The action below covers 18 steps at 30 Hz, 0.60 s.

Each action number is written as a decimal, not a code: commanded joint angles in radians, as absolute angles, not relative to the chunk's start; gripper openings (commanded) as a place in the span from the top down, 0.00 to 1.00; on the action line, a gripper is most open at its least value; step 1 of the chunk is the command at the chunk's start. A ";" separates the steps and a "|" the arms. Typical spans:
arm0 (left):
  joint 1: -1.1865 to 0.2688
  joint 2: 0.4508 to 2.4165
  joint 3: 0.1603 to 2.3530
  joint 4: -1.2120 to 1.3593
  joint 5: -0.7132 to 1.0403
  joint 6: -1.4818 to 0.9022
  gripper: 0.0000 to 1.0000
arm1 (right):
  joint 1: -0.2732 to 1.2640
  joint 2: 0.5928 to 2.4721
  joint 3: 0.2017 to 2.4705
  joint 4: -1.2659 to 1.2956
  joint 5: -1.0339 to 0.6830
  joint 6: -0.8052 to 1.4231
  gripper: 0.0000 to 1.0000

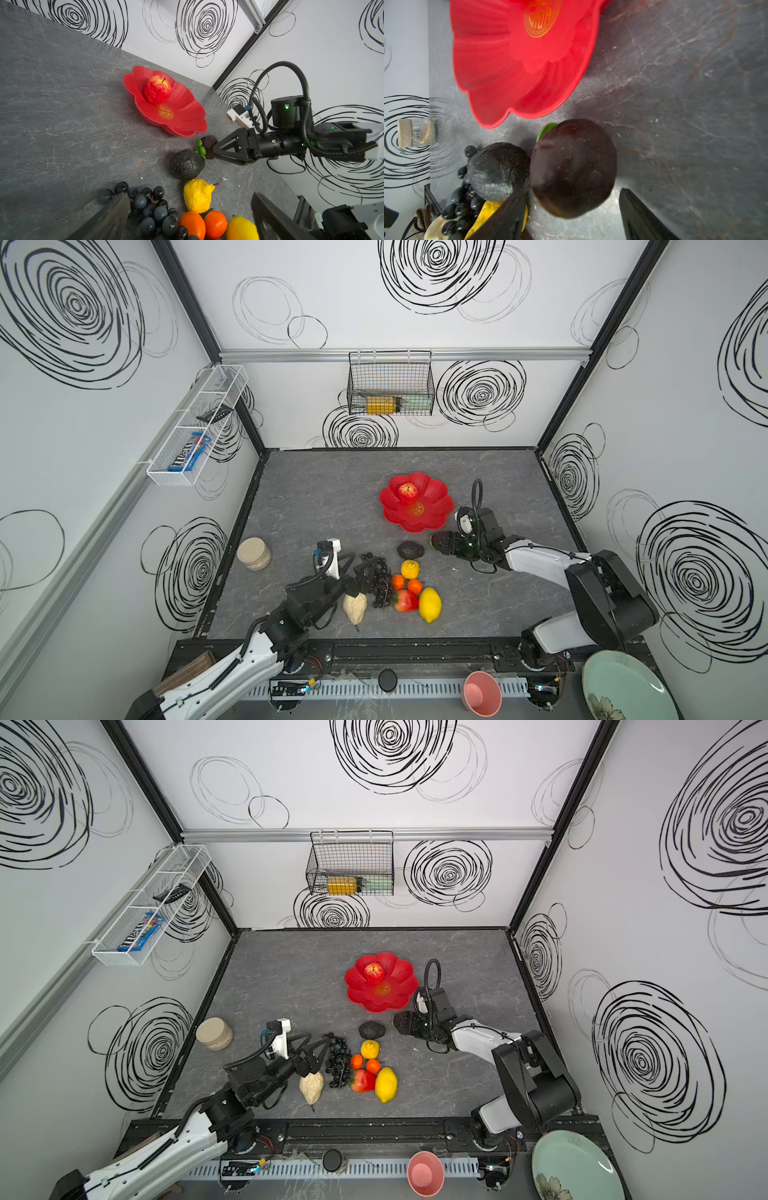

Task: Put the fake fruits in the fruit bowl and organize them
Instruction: 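Close the right gripper on the dark purple mangosteen while left arm draws back, then lift the mangosteen with right gripper while left gripper approaches it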

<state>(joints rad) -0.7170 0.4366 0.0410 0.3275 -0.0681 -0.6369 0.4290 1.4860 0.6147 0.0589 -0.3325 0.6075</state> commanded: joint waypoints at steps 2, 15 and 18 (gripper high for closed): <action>-0.712 0.434 0.025 0.432 -0.042 -0.635 0.04 | 0.433 1.532 0.652 0.102 -0.315 0.596 0.24; -0.709 0.471 0.025 0.458 -0.030 -0.634 0.04 | 0.431 1.601 0.675 0.134 -0.314 0.591 0.25; -0.707 0.476 0.025 0.459 -0.029 -0.634 0.04 | 0.435 1.598 0.671 0.135 -0.316 0.589 0.28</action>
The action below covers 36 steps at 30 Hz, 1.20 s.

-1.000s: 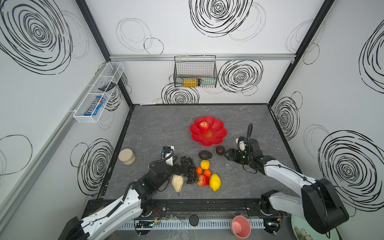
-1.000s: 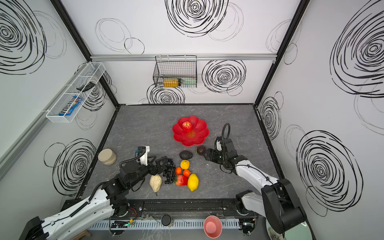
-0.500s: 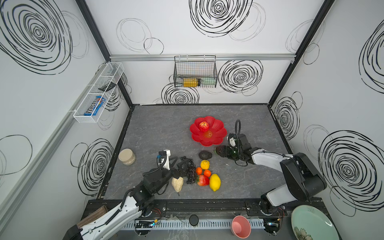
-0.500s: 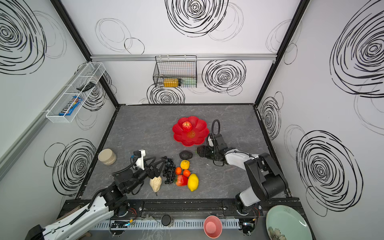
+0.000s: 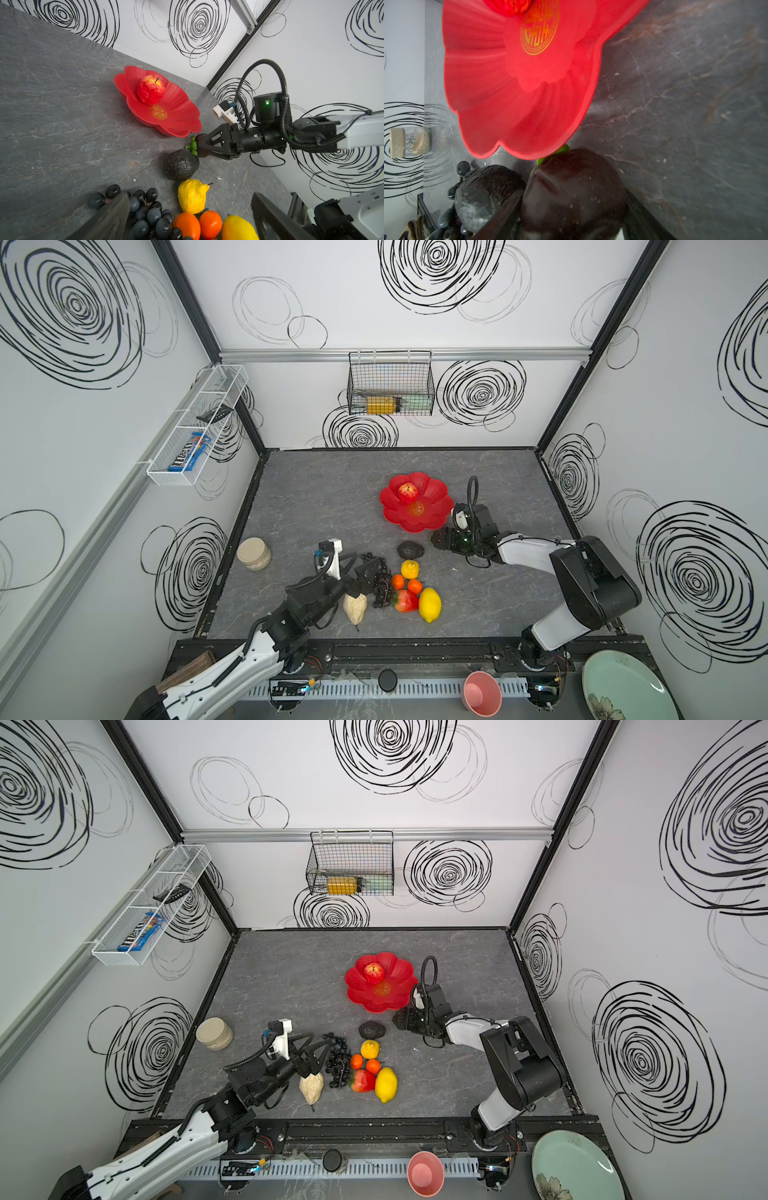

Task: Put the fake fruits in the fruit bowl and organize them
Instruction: 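Lift the mangosteen with right gripper while left gripper approaches it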

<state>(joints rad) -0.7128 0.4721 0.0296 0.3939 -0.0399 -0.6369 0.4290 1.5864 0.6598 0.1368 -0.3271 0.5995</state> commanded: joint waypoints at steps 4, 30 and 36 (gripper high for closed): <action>-0.706 0.484 0.028 0.462 -0.027 -0.635 0.04 | 0.440 1.572 0.664 0.123 -0.308 0.585 0.33; -0.742 0.874 0.237 0.689 0.324 -0.615 0.07 | 0.589 0.926 0.543 -0.056 -0.532 0.659 0.42; -0.771 0.954 0.263 0.823 0.374 -0.663 0.25 | 0.650 0.870 0.516 0.008 -0.569 0.699 0.44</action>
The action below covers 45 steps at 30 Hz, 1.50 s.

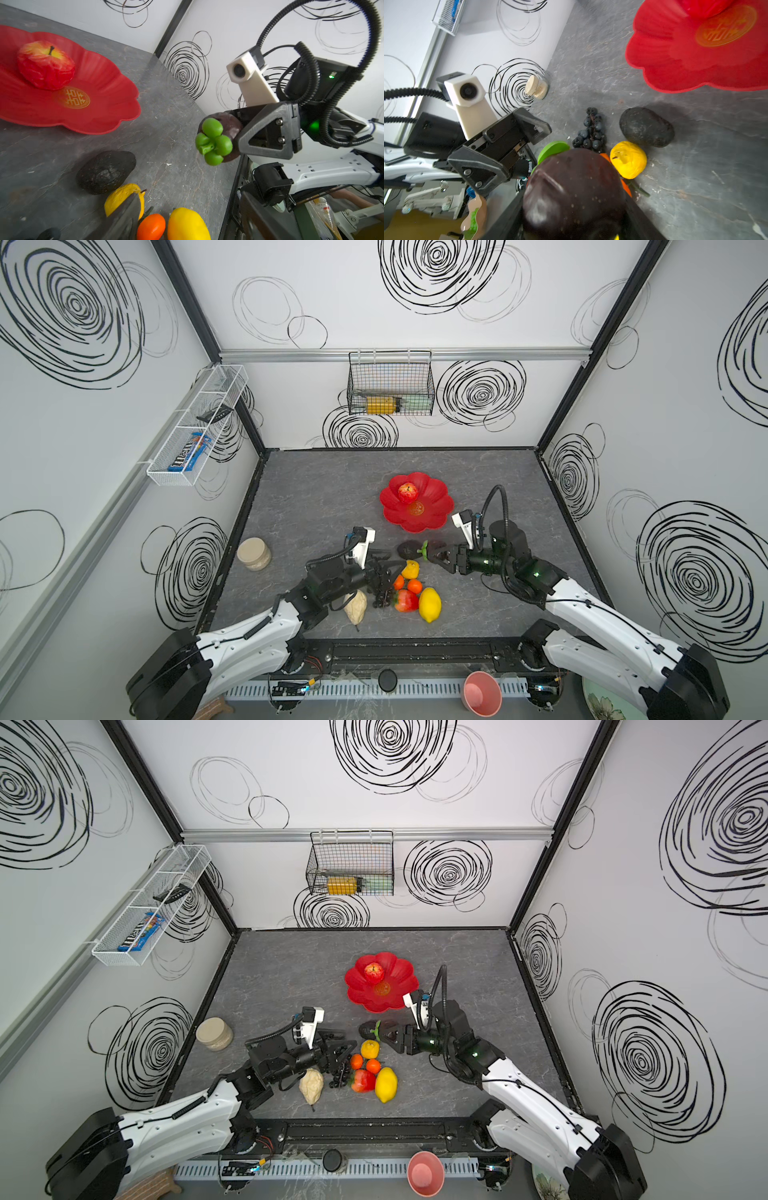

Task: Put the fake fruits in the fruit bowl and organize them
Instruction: 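Lift the mangosteen with right gripper while left gripper approaches it, then grasp the mangosteen with the left gripper from the right gripper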

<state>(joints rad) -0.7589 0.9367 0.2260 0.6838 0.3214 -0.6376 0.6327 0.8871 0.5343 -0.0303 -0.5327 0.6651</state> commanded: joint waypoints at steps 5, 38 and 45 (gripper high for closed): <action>-0.794 0.985 0.281 0.839 0.391 -0.666 0.37 | 0.682 0.848 0.503 0.042 -0.586 0.713 0.44; -0.833 1.042 0.312 0.841 0.419 -0.657 0.83 | 0.774 0.879 0.503 0.097 -0.540 0.715 0.45; -0.837 1.035 0.318 0.817 0.412 -0.643 0.87 | 0.776 0.870 0.505 0.087 -0.523 0.713 0.43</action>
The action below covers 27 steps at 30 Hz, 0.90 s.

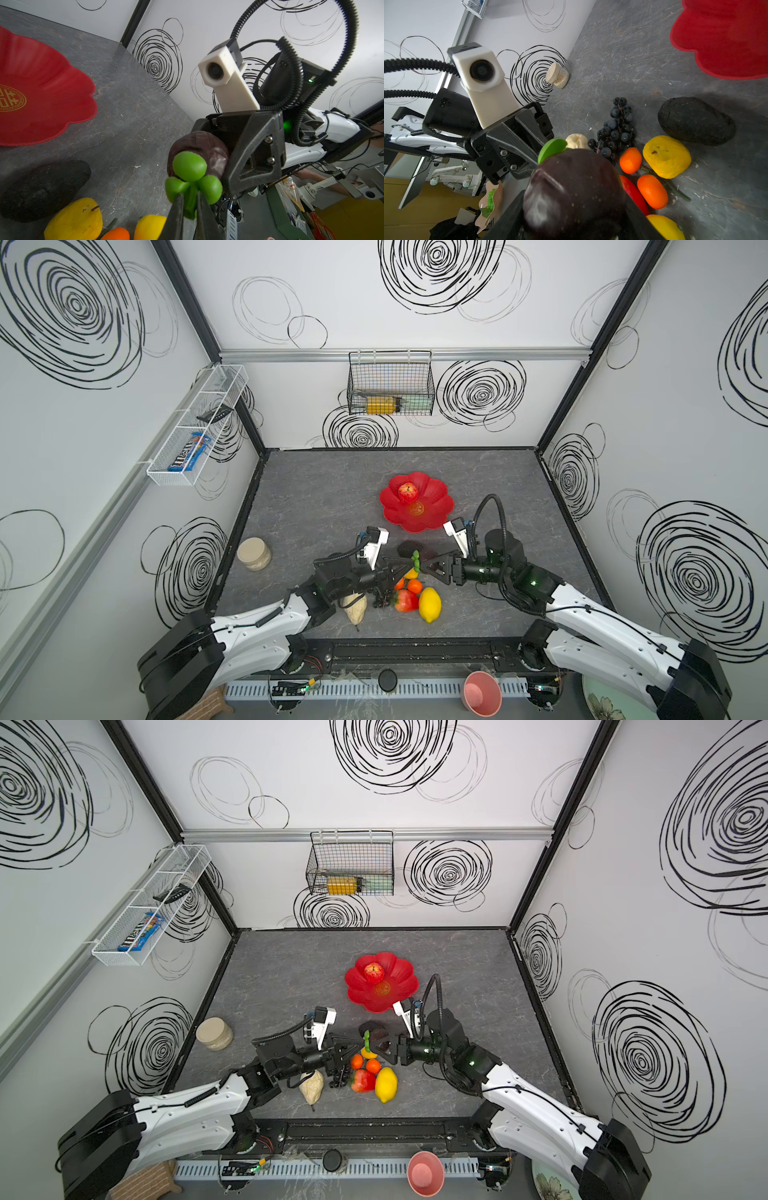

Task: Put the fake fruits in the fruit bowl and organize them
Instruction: 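Carry the mangosteen over the bowl with left gripper while right gripper withdraws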

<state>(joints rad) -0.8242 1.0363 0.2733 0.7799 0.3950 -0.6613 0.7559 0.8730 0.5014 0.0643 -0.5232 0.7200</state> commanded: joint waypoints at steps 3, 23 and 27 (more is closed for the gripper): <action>-0.836 1.032 0.325 0.801 0.404 -0.635 0.87 | 0.775 0.859 0.504 0.081 -0.514 0.713 0.40; -0.815 1.318 0.812 0.270 0.169 -0.374 0.90 | 0.713 0.443 0.515 -0.295 0.000 0.702 0.07; -0.812 1.457 0.996 0.092 0.079 -0.325 0.92 | 0.705 0.363 0.510 -0.364 0.076 0.712 0.07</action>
